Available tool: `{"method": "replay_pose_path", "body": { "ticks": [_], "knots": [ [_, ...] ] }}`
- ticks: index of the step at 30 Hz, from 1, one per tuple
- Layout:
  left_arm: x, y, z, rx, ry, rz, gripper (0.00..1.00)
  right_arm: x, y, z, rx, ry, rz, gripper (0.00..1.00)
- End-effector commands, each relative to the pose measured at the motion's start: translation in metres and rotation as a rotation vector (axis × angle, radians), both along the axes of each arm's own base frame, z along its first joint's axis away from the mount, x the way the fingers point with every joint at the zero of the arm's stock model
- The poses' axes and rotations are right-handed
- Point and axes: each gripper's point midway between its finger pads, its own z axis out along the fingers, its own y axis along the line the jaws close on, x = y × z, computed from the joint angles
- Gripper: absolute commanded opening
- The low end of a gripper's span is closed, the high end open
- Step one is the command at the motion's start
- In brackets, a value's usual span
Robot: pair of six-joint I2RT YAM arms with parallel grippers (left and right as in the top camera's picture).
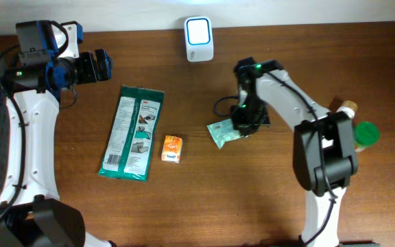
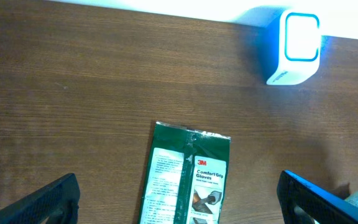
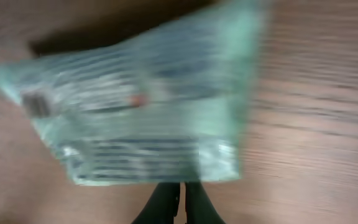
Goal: Scan the item barcode
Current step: 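Grasp the mint-green packet with the right gripper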
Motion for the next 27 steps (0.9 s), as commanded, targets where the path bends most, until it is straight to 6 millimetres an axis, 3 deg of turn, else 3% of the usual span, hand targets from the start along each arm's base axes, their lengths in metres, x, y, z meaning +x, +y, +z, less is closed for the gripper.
{"method": "replay_pose_path", "body": {
  "ticks": [1, 3, 5, 6, 7, 14, 18, 22, 27],
  "knots": [
    [0.001, -0.002, 0.012, -0.001, -0.031, -0.01, 0.99, 0.01, -0.009, 0.034, 0.042, -0.099, 0.035, 0.04],
    [0.001, -0.002, 0.012, -0.001, -0.031, -0.01, 0.99, 0.016, -0.009, 0.048, 0.079, -0.141, 0.052, 0.08],
    [0.001, -0.002, 0.012, -0.001, -0.031, -0.01, 0.99, 0.027, -0.014, 0.059, 0.098, -0.189, 0.036, 0.39],
    [0.001, -0.002, 0.012, -0.001, -0.031, -0.01, 0.99, 0.032, -0.013, 0.06, 0.128, -0.204, 0.026, 0.5],
    [0.001, -0.002, 0.012, -0.001, -0.031, -0.01, 0.99, 0.035, -0.008, 0.06, 0.175, -0.214, 0.034, 0.53],
    [0.001, -0.002, 0.012, -0.001, -0.031, -0.01, 0.99, 0.039, 0.007, 0.025, 0.298, -0.13, 0.011, 0.56],
    [0.001, -0.002, 0.012, -0.001, -0.031, -0.01, 0.99, 0.04, -0.002, 0.008, 0.295, -0.089, -0.02, 0.55],
    [0.001, -0.002, 0.012, 0.0, -0.031, -0.01, 0.99, 0.043, -0.013, 0.003, 0.314, -0.07, -0.068, 0.54],
    [0.001, -0.002, 0.012, -0.001, -0.031, -0.01, 0.99, 0.038, 0.003, -0.008, 0.409, -0.02, -0.065, 0.48]
  ]
}}
